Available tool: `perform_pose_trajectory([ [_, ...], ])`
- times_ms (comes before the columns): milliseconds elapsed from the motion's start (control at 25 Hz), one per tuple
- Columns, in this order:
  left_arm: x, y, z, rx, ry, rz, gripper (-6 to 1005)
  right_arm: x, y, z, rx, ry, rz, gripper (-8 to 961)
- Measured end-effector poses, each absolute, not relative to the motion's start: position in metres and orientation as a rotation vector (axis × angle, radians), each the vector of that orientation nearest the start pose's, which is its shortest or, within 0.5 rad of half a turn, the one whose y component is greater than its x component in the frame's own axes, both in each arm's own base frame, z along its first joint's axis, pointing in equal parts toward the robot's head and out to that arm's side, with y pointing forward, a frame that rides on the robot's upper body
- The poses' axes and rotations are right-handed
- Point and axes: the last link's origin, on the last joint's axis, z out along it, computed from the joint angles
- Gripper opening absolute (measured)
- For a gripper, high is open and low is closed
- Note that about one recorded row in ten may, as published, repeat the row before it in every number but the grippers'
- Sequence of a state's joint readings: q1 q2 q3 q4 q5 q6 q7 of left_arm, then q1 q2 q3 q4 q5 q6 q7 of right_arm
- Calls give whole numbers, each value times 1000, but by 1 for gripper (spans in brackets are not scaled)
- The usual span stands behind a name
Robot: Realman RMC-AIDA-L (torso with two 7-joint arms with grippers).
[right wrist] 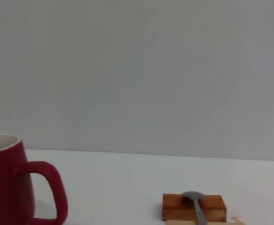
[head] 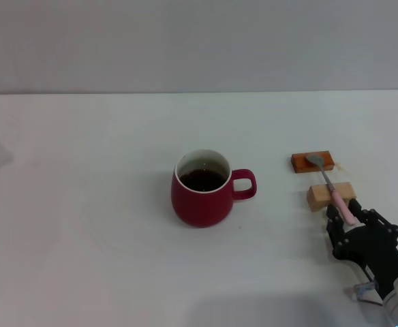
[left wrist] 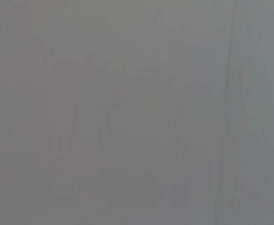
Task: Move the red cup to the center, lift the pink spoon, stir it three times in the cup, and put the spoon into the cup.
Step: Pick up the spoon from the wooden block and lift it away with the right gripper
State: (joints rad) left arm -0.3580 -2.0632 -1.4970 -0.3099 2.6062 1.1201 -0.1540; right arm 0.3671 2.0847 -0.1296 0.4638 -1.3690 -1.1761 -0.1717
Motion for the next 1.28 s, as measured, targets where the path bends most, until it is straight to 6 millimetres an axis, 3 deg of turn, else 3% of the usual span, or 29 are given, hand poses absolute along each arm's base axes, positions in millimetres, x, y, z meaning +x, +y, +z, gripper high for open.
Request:
perform_pose_trajectory([
  [1080, -351, 340, 61, -1204, -574, -762, -2, 316, 252, -104, -1802, 685, 545, 340],
  [1280, -351, 340, 60, -1206, -574, -762, -2, 315, 252, -104, -1802, 685, 546, 280],
])
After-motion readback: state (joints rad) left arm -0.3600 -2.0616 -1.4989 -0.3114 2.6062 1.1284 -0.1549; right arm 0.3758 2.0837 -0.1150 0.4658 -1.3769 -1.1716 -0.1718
